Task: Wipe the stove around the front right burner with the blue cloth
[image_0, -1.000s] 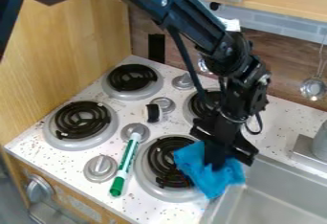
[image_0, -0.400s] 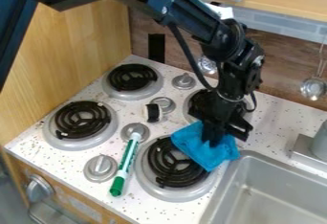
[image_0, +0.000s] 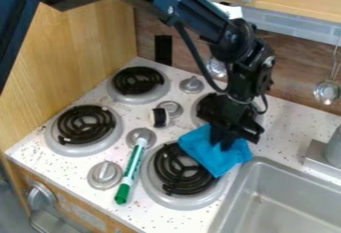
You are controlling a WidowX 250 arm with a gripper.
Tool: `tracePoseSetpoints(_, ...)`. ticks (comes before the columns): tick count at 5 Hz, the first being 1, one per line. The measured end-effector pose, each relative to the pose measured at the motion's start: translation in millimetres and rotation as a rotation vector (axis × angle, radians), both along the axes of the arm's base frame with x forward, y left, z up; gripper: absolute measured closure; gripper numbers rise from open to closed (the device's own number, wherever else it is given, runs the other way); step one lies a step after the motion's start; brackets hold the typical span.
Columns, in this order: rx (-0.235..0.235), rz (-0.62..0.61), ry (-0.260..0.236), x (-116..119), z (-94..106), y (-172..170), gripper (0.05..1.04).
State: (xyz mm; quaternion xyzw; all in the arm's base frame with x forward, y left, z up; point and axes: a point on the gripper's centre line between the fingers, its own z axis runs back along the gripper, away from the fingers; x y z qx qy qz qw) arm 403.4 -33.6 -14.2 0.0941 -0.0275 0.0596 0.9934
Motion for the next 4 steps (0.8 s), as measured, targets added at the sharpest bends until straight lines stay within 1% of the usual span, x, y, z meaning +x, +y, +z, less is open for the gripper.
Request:
tracePoseSetpoints(1,0.012,-0.010,-0.019,-13,-0.1,8,0.500)
tracePoseSetpoints(2,-0.007,-0.028,-0.071,-17,10.4,9,0.189)
tracePoseSetpoints(3,-0.027,-0.035,-0.111,-26,23.1,16,0.072)
tracePoseSetpoints(4,-0.048,-0.059,-0.147,-35,31.5,15,0.076)
